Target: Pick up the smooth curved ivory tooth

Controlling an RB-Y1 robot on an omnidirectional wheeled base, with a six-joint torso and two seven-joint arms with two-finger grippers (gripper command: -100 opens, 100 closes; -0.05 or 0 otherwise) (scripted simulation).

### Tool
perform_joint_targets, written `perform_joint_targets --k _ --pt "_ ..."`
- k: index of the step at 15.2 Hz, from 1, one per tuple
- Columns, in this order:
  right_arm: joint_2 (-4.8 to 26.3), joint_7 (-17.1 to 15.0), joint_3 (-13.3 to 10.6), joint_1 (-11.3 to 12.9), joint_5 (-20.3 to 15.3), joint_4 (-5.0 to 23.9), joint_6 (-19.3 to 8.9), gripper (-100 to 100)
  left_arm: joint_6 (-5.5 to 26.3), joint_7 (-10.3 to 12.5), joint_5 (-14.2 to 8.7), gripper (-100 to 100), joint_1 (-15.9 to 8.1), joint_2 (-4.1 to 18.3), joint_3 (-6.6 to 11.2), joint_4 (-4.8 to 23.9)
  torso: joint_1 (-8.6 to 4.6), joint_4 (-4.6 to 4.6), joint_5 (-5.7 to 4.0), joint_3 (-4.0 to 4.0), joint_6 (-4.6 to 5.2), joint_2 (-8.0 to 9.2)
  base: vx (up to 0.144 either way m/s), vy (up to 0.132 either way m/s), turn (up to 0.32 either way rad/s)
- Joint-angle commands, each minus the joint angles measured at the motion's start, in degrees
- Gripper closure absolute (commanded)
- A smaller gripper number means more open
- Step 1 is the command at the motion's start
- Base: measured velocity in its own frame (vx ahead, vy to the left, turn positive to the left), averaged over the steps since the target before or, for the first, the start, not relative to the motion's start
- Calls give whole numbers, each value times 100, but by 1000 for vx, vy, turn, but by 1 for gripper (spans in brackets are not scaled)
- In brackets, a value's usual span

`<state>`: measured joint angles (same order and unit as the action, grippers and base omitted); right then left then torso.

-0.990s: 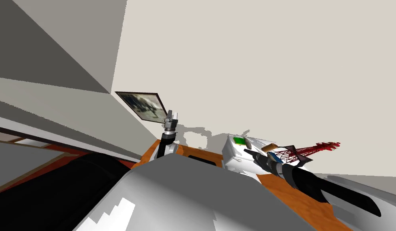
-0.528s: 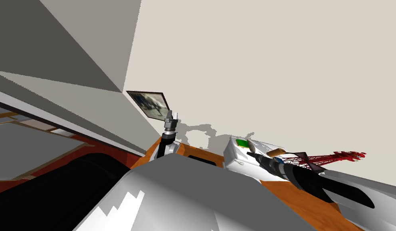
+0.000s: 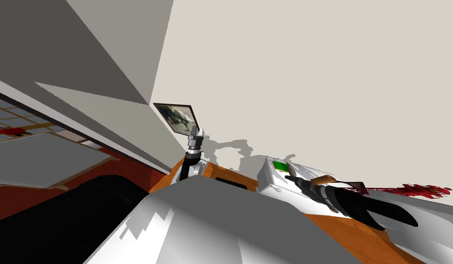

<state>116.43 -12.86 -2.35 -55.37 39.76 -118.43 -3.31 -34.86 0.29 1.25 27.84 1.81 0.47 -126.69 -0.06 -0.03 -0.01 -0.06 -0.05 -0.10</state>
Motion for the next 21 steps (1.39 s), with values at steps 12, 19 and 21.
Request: perform_joint_targets --k 12,19,21 --pt "1601 -341 -133 -306 518 279 -652 -100 0 0 0 0 1 0 1 0 3 1 0 0 7 -1 -18 -22 163" --pt "2462 -502 -170 -485 765 424 -947 -100 0 0 0 0 1 0 0 0 3 1 1 1 3 1 -23 -21 192" --pt "2663 -544 -180 -531 830 462 -1025 -100 0 0 0 0 1 0 1 0 4 1 1 1 5 0 -19 -16 133"
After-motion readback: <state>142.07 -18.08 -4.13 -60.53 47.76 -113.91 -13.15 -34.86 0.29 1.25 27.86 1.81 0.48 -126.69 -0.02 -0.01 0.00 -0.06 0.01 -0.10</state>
